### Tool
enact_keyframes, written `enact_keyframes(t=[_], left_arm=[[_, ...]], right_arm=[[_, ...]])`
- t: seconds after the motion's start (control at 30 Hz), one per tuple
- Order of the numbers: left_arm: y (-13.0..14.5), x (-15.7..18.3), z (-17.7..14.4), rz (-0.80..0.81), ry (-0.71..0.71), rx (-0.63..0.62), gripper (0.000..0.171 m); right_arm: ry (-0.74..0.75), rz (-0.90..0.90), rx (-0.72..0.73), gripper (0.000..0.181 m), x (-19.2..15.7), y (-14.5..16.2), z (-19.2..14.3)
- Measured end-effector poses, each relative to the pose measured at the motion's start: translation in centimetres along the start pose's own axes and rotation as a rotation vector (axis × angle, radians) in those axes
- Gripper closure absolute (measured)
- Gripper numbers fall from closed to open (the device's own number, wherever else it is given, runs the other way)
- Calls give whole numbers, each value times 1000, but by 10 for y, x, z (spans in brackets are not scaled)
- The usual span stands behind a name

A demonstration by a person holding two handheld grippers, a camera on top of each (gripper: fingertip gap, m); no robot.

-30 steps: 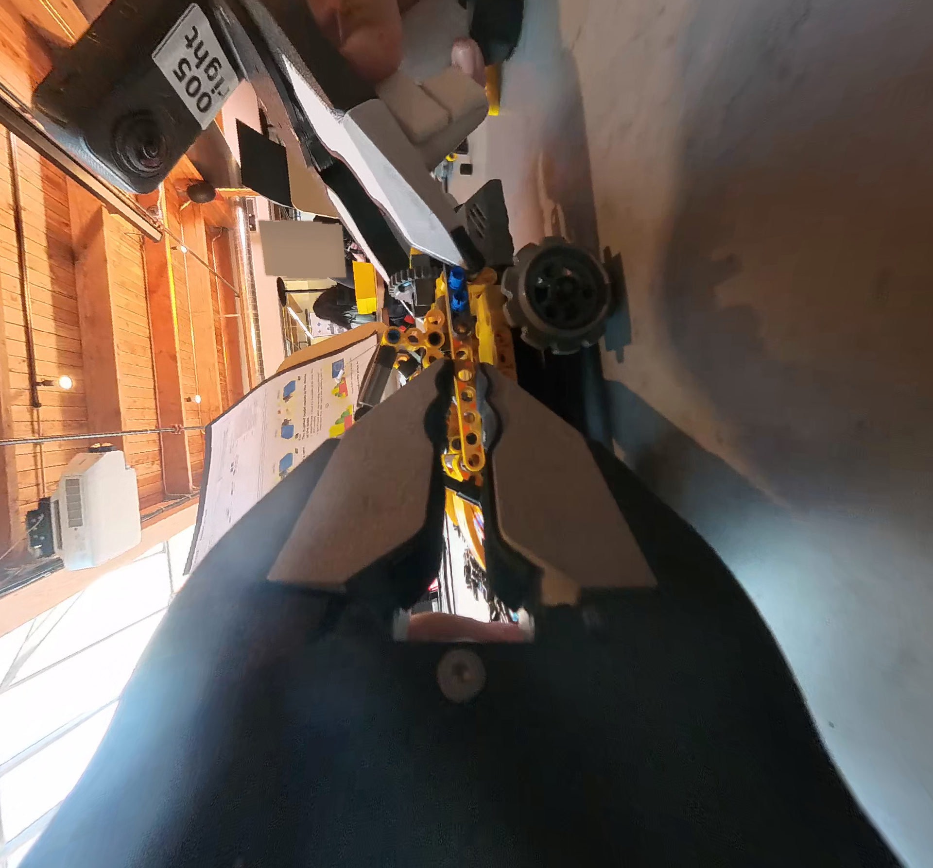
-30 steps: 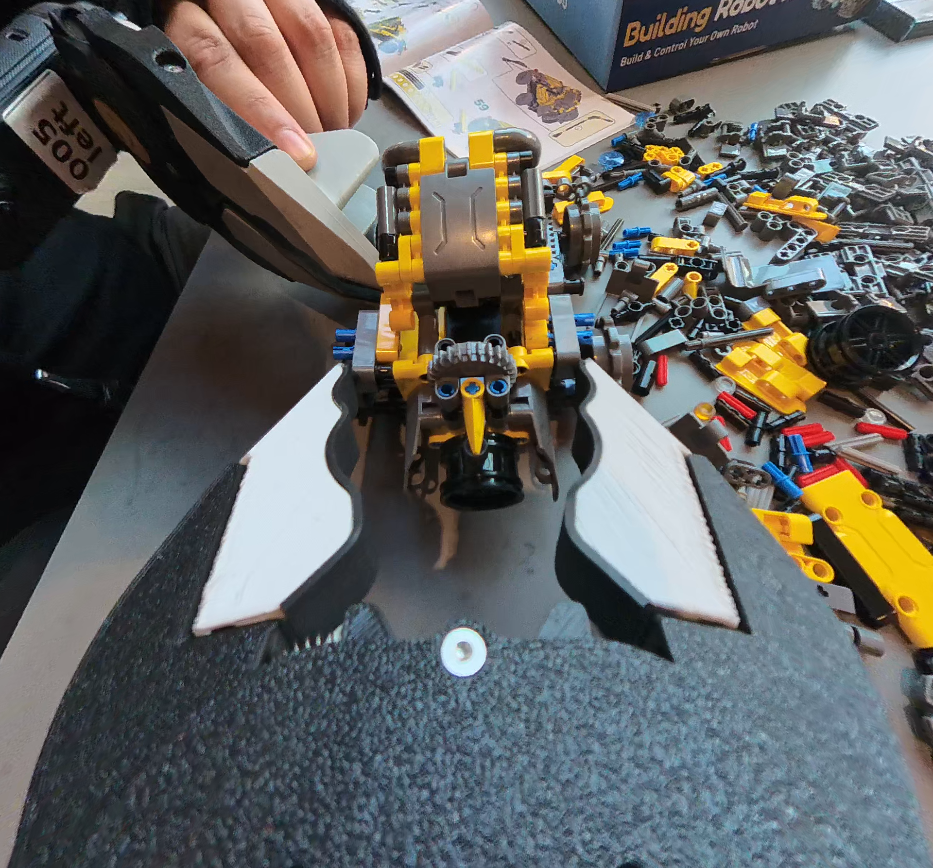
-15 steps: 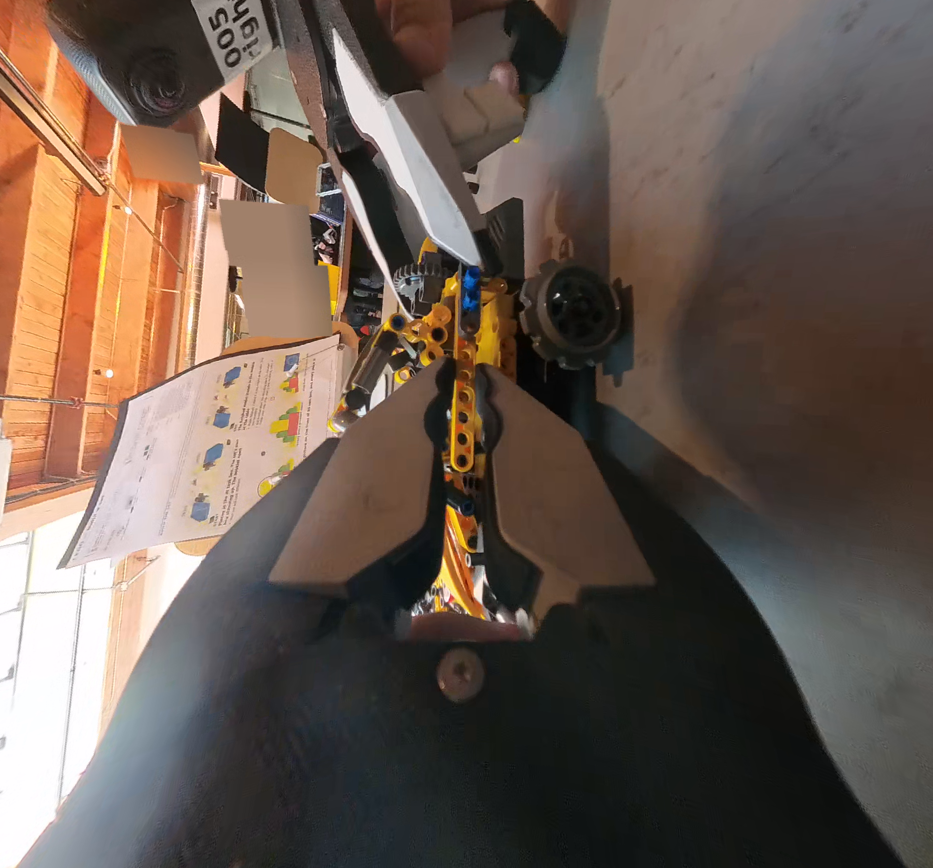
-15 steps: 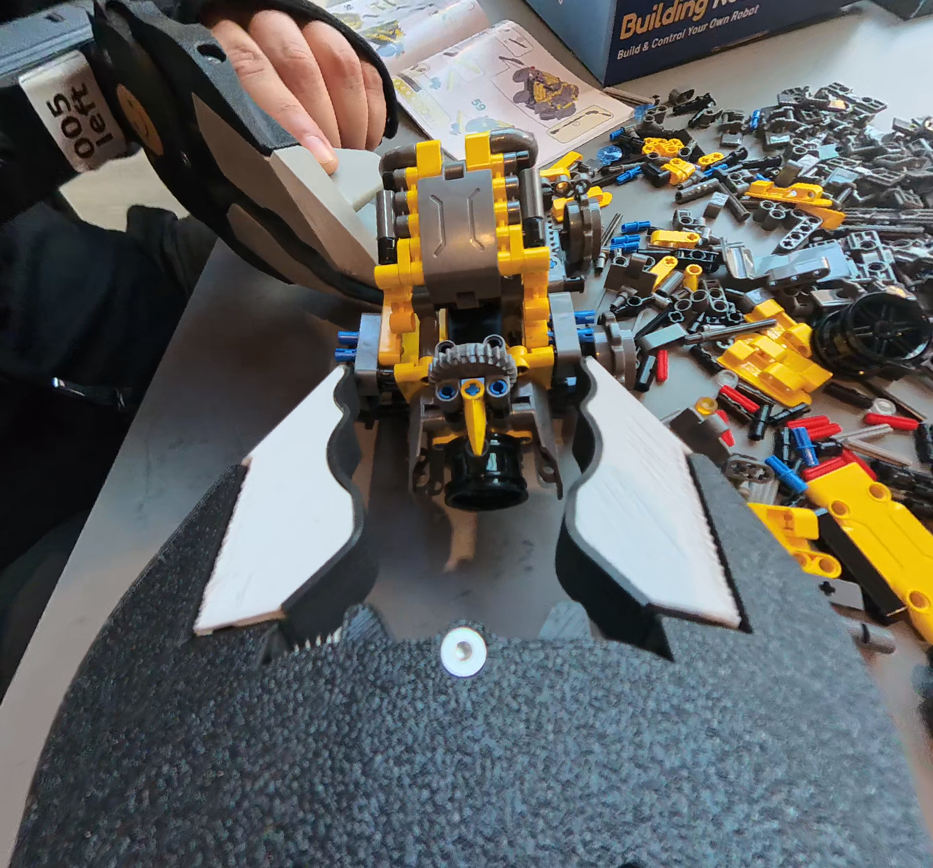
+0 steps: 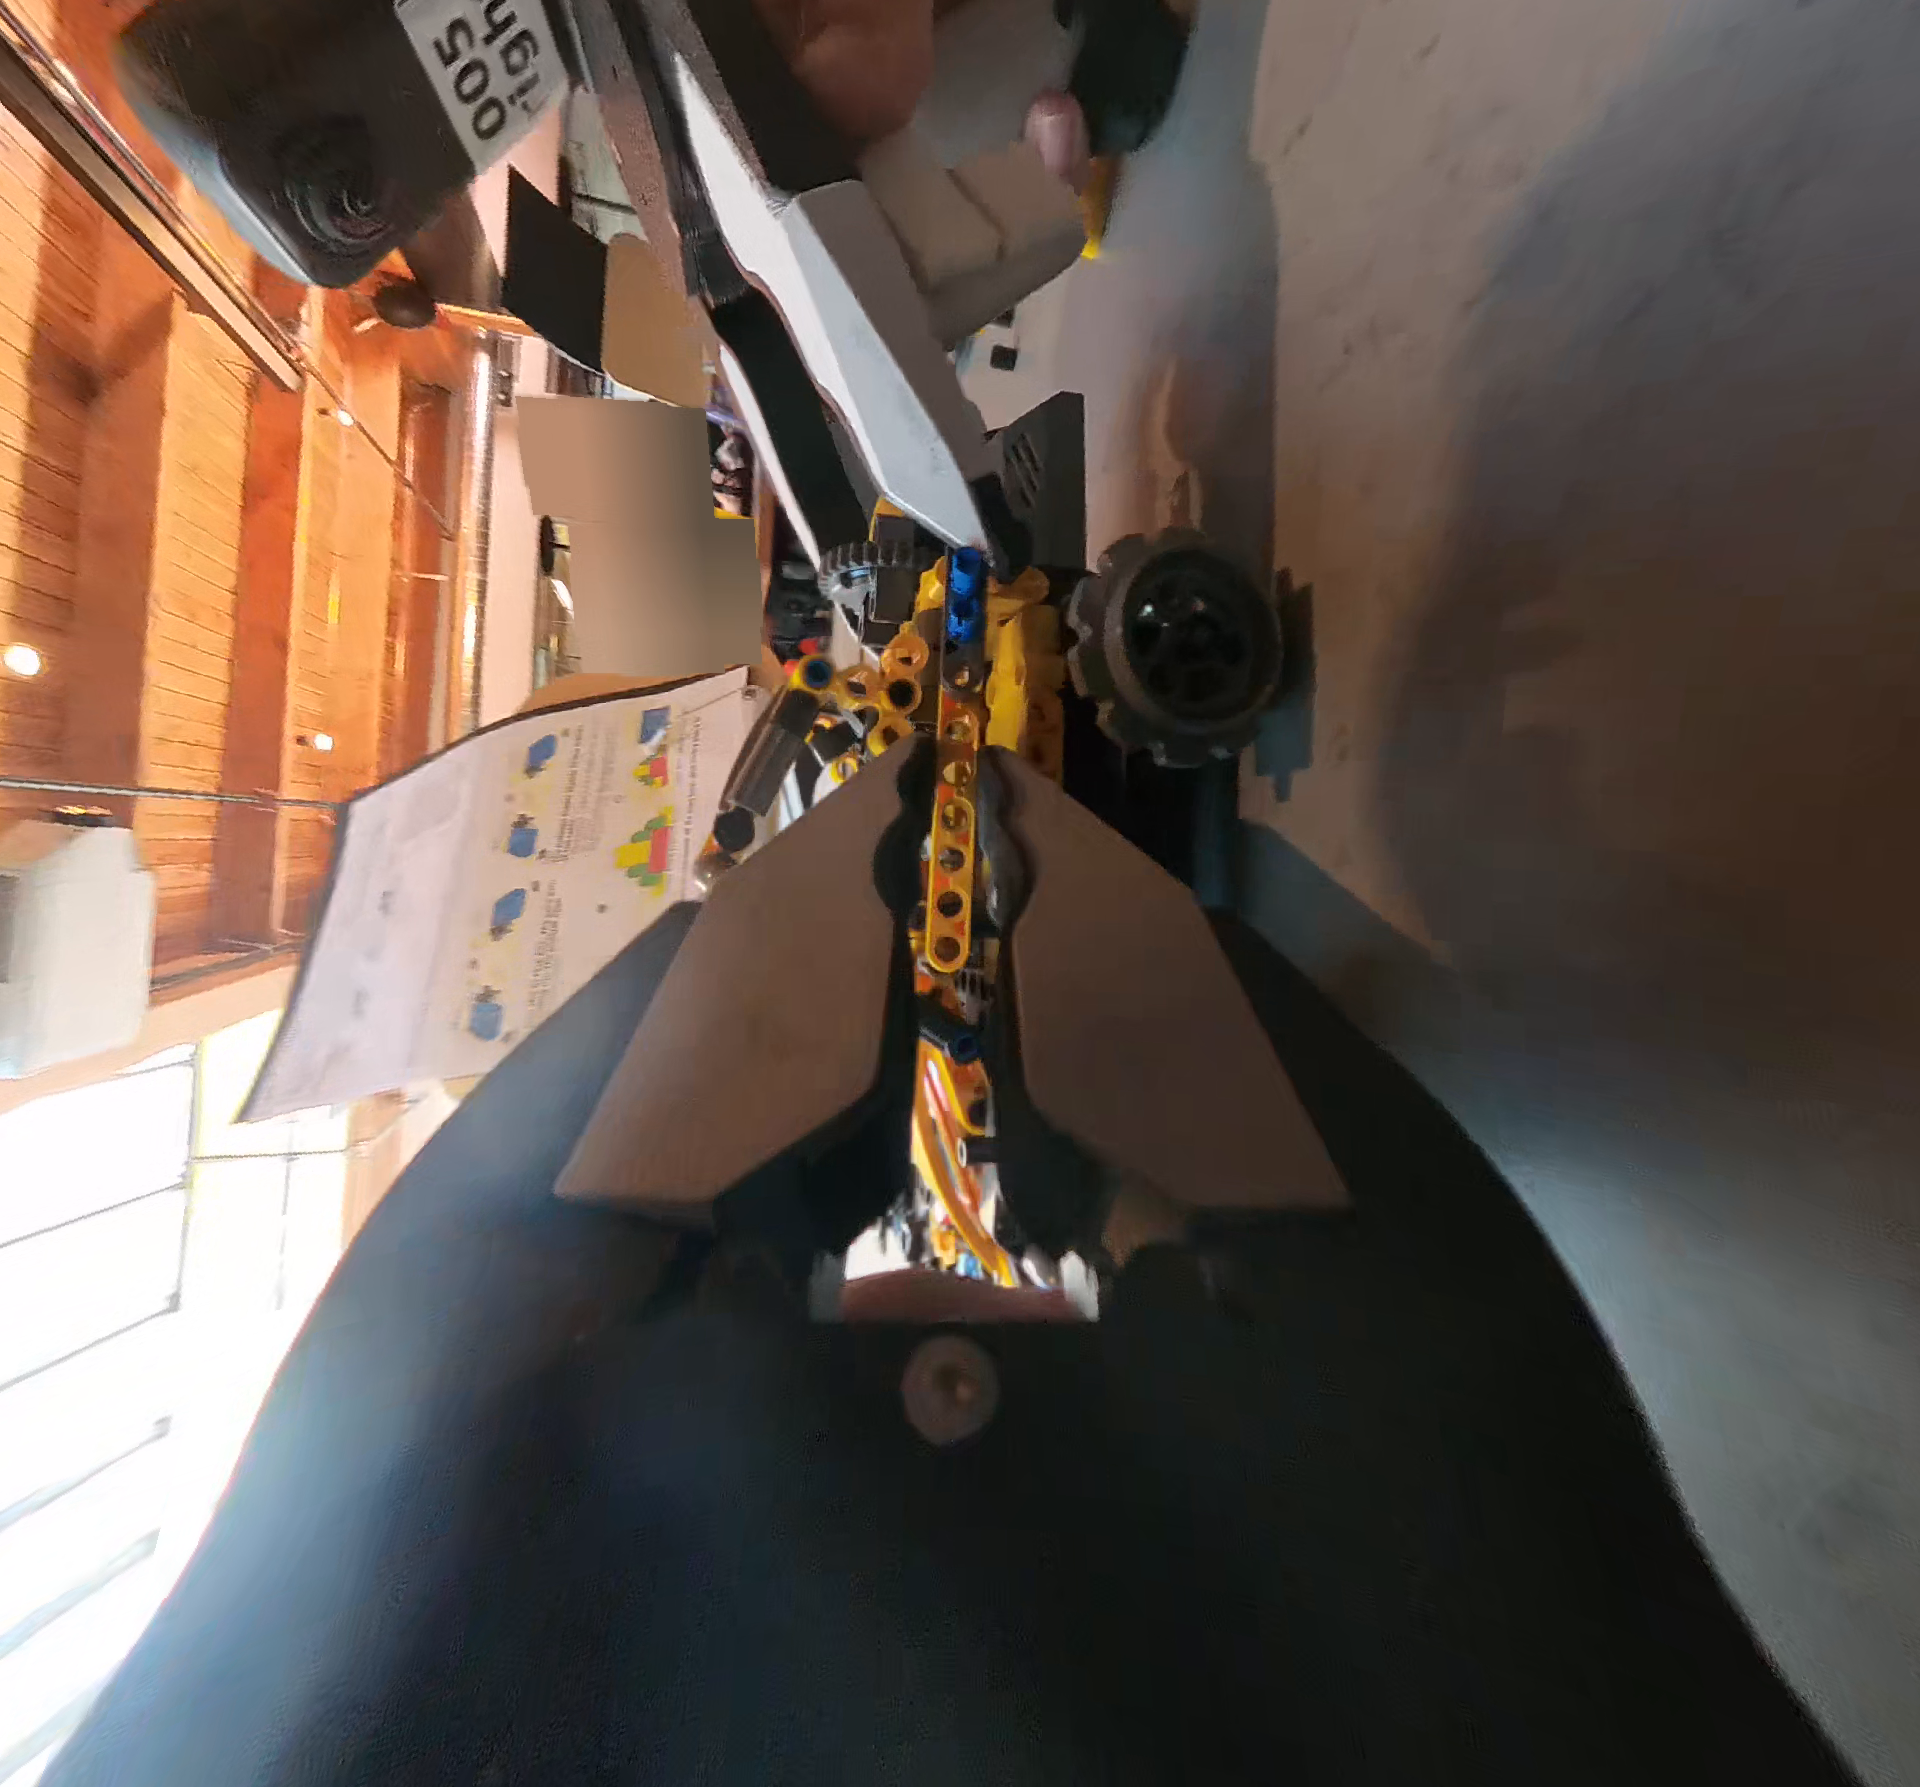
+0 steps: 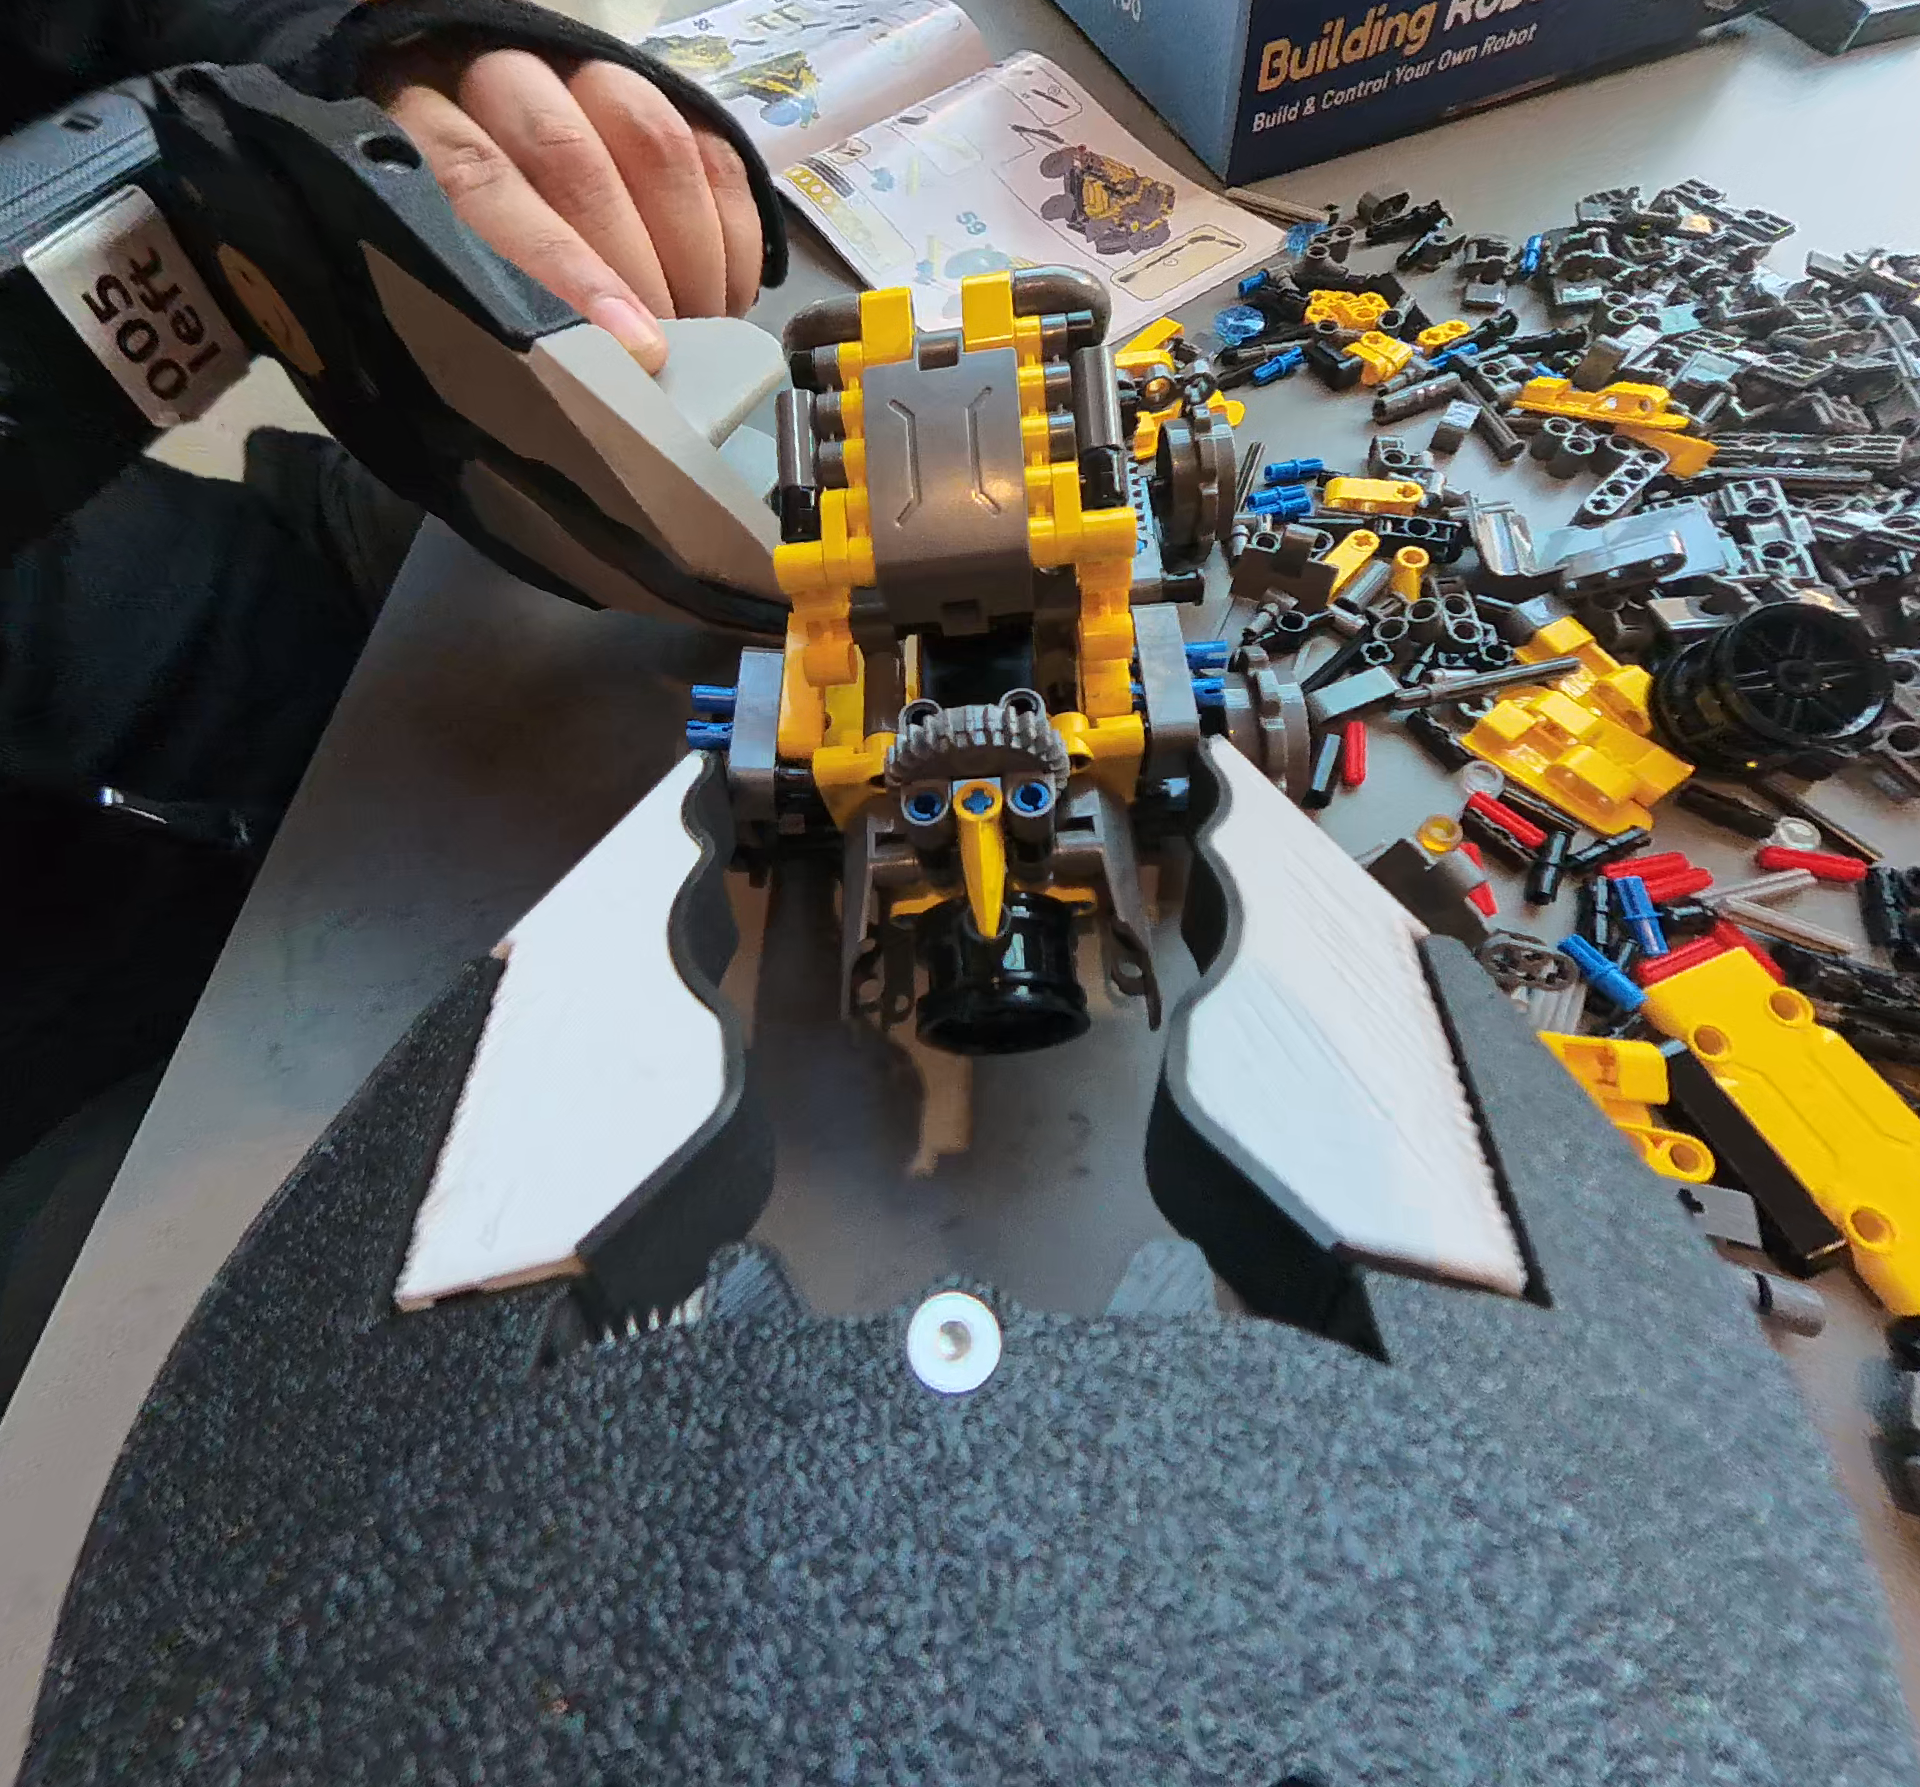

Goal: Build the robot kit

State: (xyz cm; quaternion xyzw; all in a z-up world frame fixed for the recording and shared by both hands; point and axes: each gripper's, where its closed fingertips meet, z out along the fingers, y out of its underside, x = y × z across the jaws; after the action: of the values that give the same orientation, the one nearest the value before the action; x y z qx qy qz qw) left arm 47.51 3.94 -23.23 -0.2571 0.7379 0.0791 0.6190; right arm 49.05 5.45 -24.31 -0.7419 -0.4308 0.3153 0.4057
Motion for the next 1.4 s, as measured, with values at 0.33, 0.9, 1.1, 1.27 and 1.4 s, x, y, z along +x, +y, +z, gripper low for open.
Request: enact_keyframes(t=[0.33,0.9,1.1,1.27,1.4], left_arm=[[1,-2,-3,-13,-22,-10,167],[1,-1,-12,-13,-18,-52,167],[5,-1,-11,37,-30,-56,169],[8,-1,-11,126,-74,-80,170],[9,-2,-12,68,-54,-80,169]], right_arm=[[-16,7,4,95,0,0,0],[-24,-2,-13,98,1,0,5],[-2,-15,-14,98,2,0,5],[17,-31,-3,97,2,-2,6],[35,-53,-8,96,2,-2,7]])
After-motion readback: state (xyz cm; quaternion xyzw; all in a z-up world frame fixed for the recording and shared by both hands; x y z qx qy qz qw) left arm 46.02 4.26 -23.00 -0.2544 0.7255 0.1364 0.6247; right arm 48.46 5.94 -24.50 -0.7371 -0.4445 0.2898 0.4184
